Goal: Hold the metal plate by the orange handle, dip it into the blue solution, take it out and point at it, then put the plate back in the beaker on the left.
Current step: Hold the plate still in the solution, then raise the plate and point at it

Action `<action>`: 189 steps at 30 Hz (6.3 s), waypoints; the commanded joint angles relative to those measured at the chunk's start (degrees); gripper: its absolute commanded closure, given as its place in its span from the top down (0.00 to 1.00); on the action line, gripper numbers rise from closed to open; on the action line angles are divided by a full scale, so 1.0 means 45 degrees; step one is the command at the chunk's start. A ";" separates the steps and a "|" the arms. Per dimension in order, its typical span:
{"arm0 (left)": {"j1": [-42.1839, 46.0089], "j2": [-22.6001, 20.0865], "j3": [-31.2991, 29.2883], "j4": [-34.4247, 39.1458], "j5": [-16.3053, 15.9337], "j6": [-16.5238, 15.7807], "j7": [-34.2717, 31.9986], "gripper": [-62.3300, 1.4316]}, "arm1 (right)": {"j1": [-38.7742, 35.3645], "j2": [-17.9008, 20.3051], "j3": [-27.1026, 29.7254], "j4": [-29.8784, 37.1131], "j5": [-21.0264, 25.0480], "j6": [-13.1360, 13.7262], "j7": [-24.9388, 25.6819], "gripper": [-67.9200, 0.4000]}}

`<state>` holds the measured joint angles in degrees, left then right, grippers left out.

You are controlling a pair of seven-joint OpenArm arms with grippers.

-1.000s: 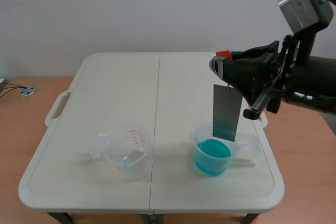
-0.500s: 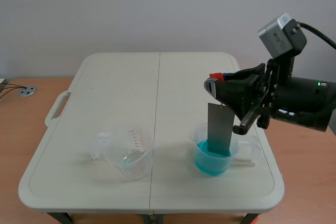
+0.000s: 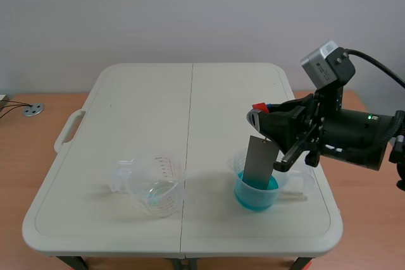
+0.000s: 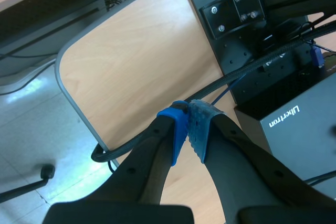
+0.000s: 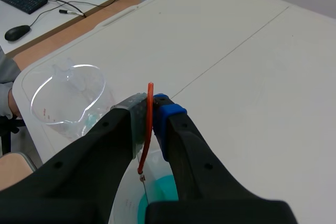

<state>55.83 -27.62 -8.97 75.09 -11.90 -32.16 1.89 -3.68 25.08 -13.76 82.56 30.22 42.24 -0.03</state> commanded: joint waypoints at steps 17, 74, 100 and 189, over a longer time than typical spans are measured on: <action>0.0034 0.0058 -0.0078 0.0136 -0.0073 -0.0083 -0.0083 0.05 | 0.0219 0.0068 -0.0044 0.0185 0.0165 0.0107 0.0243 0.02; -0.0321 0.0058 -0.0078 0.0107 -0.0068 -0.0083 0.0398 0.05 | 0.0219 0.0068 -0.0044 0.0185 0.0175 0.0107 0.0238 0.02; -0.0321 0.0063 -0.0078 0.0107 -0.0068 -0.0083 0.0408 0.05 | 0.0107 0.0753 0.0262 0.2021 0.0622 0.0107 0.0568 0.02; -1.1876 0.1948 0.5741 0.3147 0.1336 -0.1715 0.1642 0.05 | -0.0947 0.1967 0.2079 0.5867 0.2059 0.0107 0.0277 0.02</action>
<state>2.59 -19.18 16.99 89.36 -5.26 -39.79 10.02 -8.60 33.19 -4.73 108.05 38.44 42.28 0.51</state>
